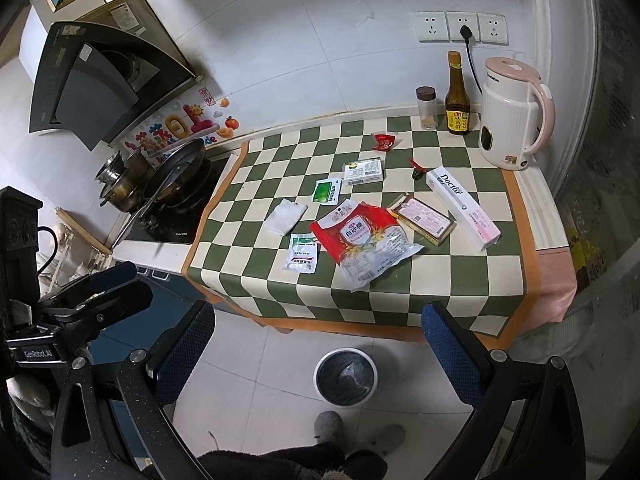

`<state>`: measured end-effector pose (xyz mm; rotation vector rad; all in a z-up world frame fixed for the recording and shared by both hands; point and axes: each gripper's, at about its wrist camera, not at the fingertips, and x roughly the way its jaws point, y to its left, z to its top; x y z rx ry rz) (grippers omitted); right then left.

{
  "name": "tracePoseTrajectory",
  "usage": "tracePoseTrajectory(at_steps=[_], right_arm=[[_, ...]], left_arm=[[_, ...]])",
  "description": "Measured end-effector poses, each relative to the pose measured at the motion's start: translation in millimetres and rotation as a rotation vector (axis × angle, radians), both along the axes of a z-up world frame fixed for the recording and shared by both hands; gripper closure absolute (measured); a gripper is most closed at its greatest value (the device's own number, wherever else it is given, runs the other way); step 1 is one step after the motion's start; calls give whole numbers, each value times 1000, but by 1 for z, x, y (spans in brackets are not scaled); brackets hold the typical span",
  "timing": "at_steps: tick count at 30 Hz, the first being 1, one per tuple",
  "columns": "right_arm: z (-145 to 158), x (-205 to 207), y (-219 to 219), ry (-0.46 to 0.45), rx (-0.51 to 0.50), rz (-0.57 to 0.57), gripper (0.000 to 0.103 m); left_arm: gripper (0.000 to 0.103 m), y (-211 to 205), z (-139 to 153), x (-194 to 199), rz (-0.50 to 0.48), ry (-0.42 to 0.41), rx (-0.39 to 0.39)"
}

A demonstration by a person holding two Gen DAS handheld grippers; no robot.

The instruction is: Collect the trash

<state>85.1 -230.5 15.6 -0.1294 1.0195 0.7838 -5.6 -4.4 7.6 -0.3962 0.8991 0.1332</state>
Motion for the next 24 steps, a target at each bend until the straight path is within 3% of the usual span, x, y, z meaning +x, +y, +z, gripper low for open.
tracePoseTrajectory(at_steps=[24], right_arm=[[-3, -2, 4, 6, 4, 1, 0]], left_arm=[[0, -4, -2, 0, -2, 1, -5]])
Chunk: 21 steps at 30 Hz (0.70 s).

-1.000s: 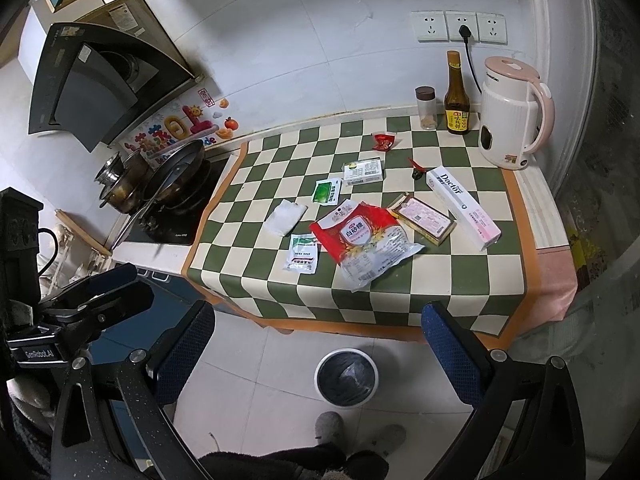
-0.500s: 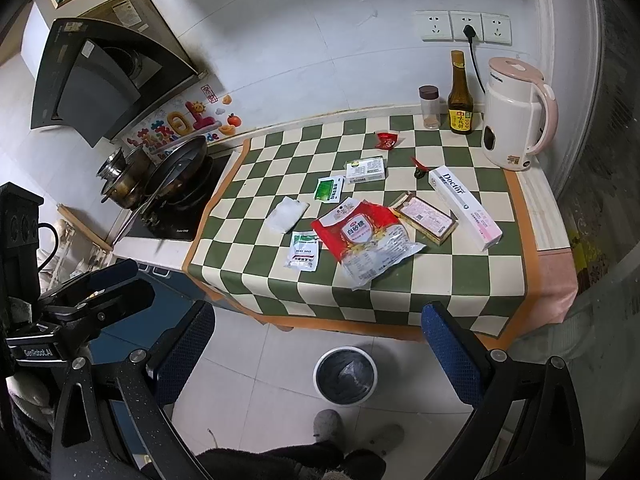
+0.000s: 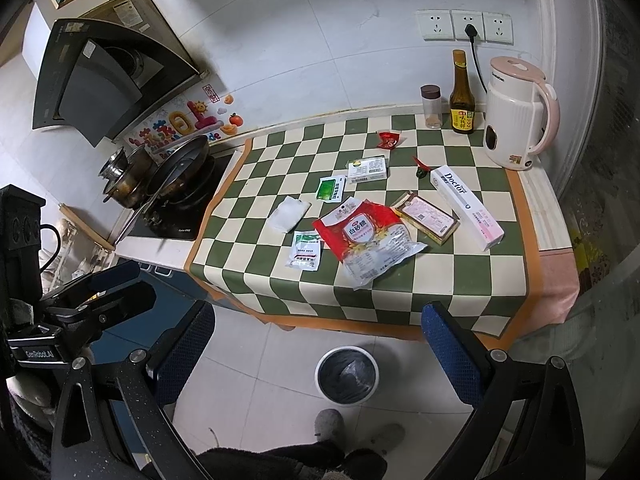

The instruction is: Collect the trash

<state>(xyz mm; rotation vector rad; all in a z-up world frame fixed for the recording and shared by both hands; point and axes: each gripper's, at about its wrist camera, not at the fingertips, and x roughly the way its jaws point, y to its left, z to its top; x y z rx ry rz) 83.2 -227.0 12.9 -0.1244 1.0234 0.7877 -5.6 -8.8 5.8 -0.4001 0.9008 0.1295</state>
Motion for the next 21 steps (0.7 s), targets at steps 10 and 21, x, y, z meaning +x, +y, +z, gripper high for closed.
tracePoseTrajectory(at_steps=[10, 21], right_arm=[[-1, -1, 1, 0, 0, 1, 0], [0, -12, 6, 1, -1, 2, 0]], left_arm=[[0, -6, -2, 0, -3, -1, -2], [0, -3, -1, 2, -9, 2, -10]])
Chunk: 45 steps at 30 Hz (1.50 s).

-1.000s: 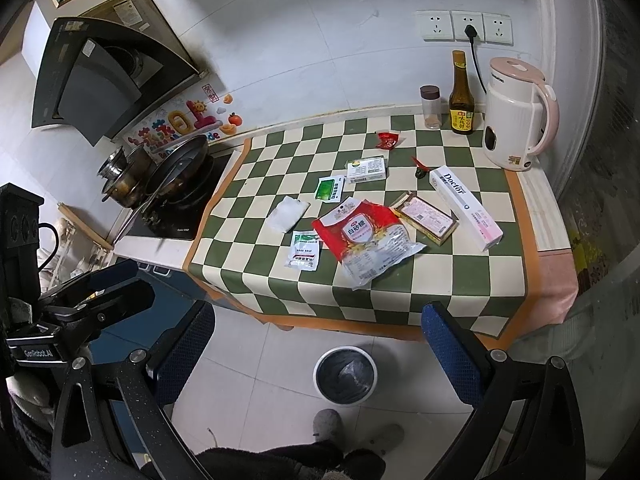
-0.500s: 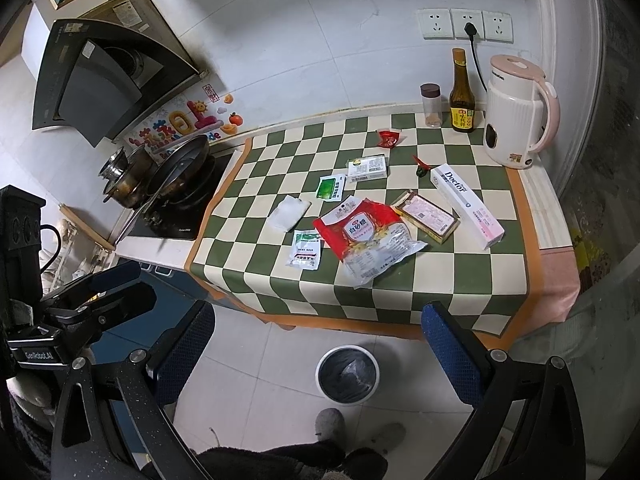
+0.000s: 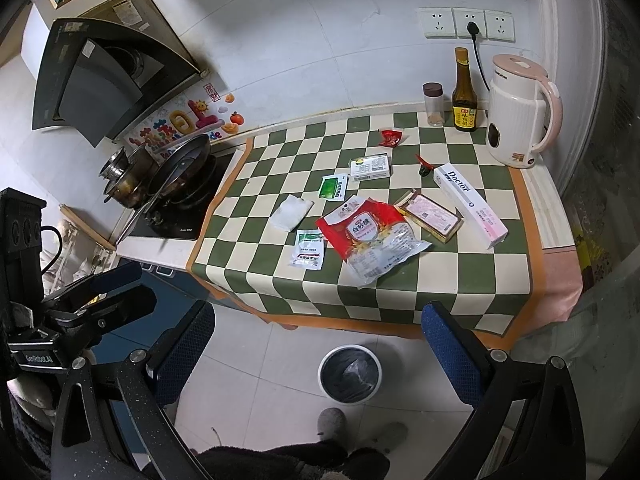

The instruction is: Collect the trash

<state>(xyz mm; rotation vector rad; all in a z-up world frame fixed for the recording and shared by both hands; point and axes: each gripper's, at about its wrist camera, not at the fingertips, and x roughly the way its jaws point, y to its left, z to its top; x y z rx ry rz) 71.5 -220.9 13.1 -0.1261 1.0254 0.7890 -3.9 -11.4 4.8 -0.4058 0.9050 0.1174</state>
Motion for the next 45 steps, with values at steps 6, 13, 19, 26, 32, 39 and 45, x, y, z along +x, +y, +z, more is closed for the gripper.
tracePoseTrajectory(at_steps=[6, 13, 19, 26, 32, 39, 45], right_arm=[[-4, -8, 6, -25, -6, -98, 0], [-44, 15, 7, -5, -96, -320, 0], [-87, 97, -5, 4, -205, -388, 1], [-155, 237, -2, 39, -338, -312, 31], [-231, 349, 23, 61, -503, -168, 30], [-285, 395, 42, 131, -526, -52, 45], [-288, 414, -16, 144, -530, -278, 46]], left_arm=[[0, 11, -7, 10, 148, 78, 270], [0, 54, -63, 44, 263, 210, 292], [0, 67, -120, 96, 313, 345, 186], [0, 70, -203, 166, 432, 515, -24], [1, 58, -255, 236, 508, 627, -102], [10, 26, -268, 296, 475, 634, -244], [19, -11, -279, 342, 429, 625, -470]])
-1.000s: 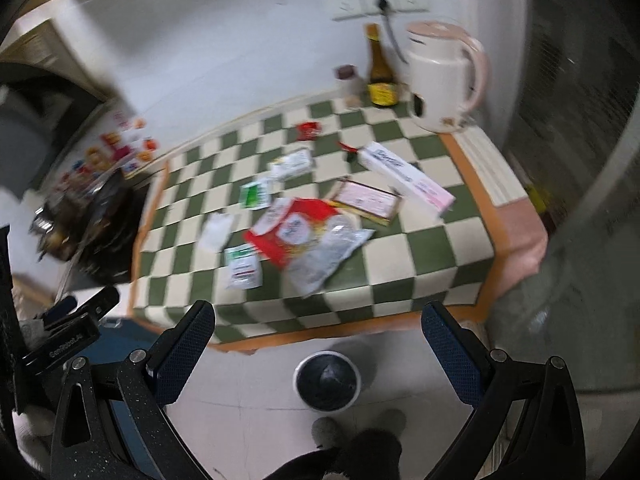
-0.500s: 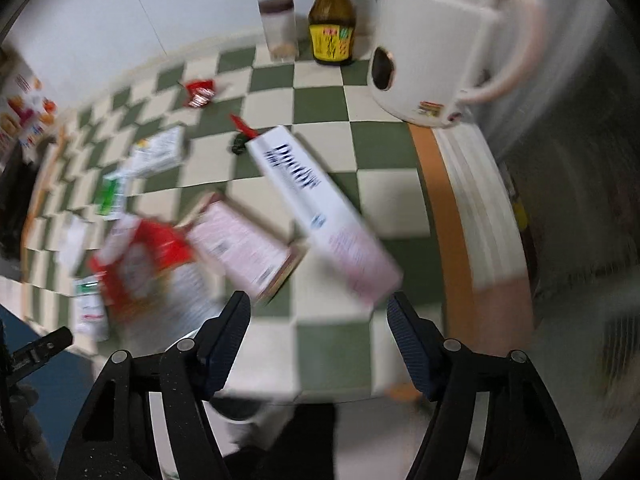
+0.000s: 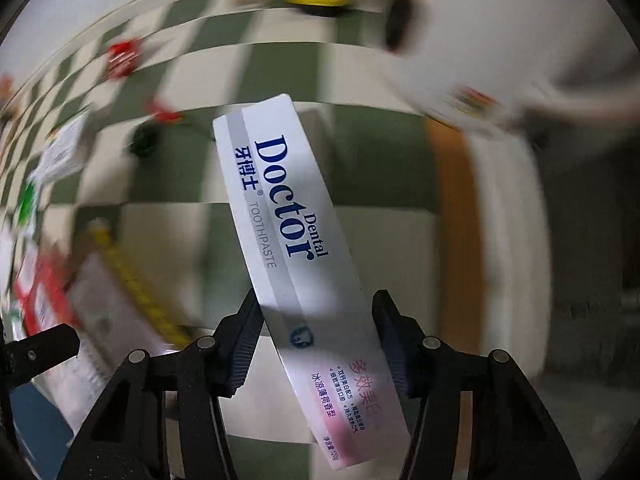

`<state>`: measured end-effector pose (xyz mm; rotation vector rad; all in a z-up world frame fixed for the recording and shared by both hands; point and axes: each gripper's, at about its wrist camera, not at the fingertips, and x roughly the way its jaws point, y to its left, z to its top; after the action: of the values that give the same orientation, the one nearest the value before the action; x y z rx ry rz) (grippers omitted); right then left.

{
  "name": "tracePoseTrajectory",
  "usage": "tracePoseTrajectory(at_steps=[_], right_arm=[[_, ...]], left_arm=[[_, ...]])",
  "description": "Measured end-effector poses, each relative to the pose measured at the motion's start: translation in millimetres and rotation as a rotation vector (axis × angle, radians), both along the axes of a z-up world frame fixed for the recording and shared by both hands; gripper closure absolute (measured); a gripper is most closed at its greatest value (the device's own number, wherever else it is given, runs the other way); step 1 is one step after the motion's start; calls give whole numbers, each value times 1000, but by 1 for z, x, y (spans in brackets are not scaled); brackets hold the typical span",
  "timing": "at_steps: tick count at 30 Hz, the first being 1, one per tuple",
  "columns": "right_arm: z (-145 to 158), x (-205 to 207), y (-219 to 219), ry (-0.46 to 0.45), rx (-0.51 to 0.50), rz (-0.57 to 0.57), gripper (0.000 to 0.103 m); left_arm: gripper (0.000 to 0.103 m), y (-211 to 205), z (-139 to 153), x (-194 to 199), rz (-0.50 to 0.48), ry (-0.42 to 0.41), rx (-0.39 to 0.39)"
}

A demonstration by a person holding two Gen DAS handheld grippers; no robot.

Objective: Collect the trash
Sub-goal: 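Grasp the red-brown medicine box with the left tool while the right tool grasps the white toothpaste box, then carry both boxes down over the grey bin and open both tools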

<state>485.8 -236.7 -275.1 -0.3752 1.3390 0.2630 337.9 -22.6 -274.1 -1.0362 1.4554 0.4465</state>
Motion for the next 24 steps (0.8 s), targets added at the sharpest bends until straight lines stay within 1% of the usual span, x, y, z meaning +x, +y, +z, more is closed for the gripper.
tracePoseTrajectory(at_steps=[2, 4, 6, 7, 8, 11, 12, 13, 14, 15, 16, 17, 18, 21, 22, 23, 24], right_arm=[[-3, 3, -18, 10, 20, -52, 46], [-6, 2, -26, 12, 23, -67, 46], [-10, 0, -30, 11, 14, -65, 46], [-14, 0, -32, 15, 13, -68, 47], [-16, -1, -35, 16, 15, -73, 47], [-23, -7, -44, 41, 27, -87, 47], [-24, -9, -47, 46, 29, -88, 47], [-29, -10, -51, 54, 30, -95, 47], [-34, -9, -58, 63, 37, -108, 47], [-38, -2, -60, 71, 45, -118, 45], [-39, 2, -61, 41, 47, -118, 45], [-40, 2, -62, 30, 32, -118, 45], [-40, 4, -63, 28, 28, -114, 45], [-46, 10, -61, 16, 29, -110, 47], [-48, 11, -59, 8, 27, -104, 50], [-47, 9, -61, 4, 30, -104, 51], [-48, 5, -60, -5, 39, -108, 51]], left_arm=[[19, -9, -10, 11, 22, 43, -21], [19, -14, -18, 17, 29, 79, -10], [23, -20, -21, 21, 17, 120, 48], [32, -24, -17, 25, -13, 131, 96], [38, -30, -13, 32, -74, 142, 153], [40, -59, -1, 50, -359, 84, 351], [40, -68, 2, 53, -427, 77, 383], [39, -76, 0, 56, -502, 83, 398], [36, -78, 1, 56, -529, 87, 418], [36, -76, 1, 56, -521, 89, 410], [36, -72, 1, 55, -501, 87, 388], [41, -68, 5, 55, -478, 76, 367], [44, -64, 6, 56, -460, 61, 358], [46, -69, 4, 60, -490, 47, 409], [47, -69, 9, 68, -505, 45, 427], [47, -72, 11, 66, -518, 41, 452], [47, -70, 23, 73, -531, 33, 483]])
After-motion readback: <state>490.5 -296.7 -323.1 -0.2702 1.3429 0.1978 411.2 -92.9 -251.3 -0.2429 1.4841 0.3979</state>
